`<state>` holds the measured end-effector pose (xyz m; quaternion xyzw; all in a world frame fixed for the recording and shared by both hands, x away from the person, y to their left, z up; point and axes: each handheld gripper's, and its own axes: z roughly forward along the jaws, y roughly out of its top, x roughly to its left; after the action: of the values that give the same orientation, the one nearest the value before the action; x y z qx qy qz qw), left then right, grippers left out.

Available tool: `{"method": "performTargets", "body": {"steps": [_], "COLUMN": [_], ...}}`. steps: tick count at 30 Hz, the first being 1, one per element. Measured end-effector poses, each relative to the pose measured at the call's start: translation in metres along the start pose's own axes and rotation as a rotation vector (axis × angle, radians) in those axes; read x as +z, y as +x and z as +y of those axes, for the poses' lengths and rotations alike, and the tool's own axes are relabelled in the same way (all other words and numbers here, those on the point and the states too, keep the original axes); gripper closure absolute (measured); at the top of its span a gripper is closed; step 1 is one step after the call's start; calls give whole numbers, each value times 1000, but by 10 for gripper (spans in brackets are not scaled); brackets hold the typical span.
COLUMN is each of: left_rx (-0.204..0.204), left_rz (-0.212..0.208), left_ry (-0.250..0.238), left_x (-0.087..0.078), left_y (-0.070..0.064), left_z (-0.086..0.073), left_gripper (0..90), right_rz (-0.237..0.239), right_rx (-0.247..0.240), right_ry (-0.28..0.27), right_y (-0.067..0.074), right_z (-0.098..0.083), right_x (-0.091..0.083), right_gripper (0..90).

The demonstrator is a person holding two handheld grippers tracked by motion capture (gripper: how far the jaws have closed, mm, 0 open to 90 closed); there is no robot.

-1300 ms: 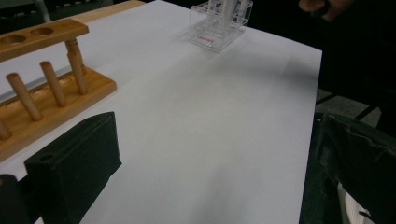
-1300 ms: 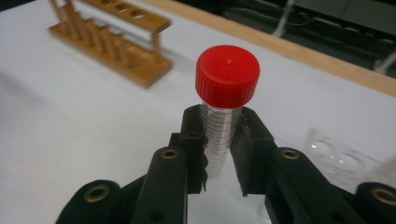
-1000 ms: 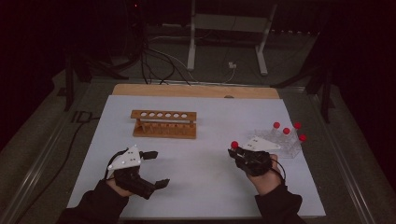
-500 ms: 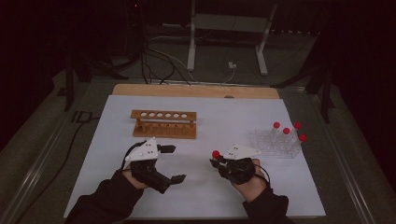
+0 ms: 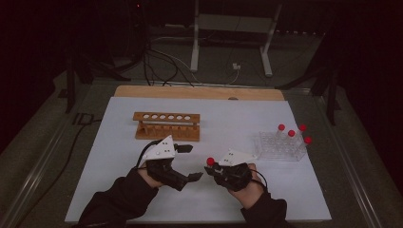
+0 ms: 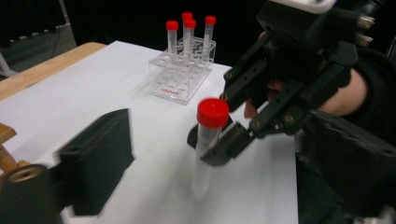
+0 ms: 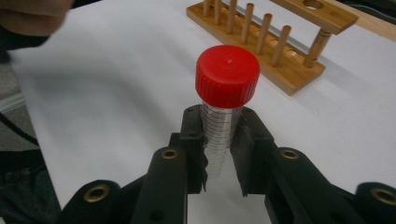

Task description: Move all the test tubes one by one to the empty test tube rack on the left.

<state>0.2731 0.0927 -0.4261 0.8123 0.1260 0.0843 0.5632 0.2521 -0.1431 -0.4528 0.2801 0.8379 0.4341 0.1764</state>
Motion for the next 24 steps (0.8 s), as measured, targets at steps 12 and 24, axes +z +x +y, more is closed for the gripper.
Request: {"method": "performTargets", "body": {"steps": [12, 24], "left_rx": [33, 70], "left_rz": [-1, 3], "left_ry": [11, 35], "left_x": [21, 29], "left_y": [0, -2], "left_z": [4, 4], "left_gripper": [406, 660], "right_rz": [21, 24], "right_rx": [-9, -6], "right_ry": [-6, -11], "right_y": [5, 5], "right_z": [4, 4], "right_x": [1, -1], "right_gripper": [752, 752]}}
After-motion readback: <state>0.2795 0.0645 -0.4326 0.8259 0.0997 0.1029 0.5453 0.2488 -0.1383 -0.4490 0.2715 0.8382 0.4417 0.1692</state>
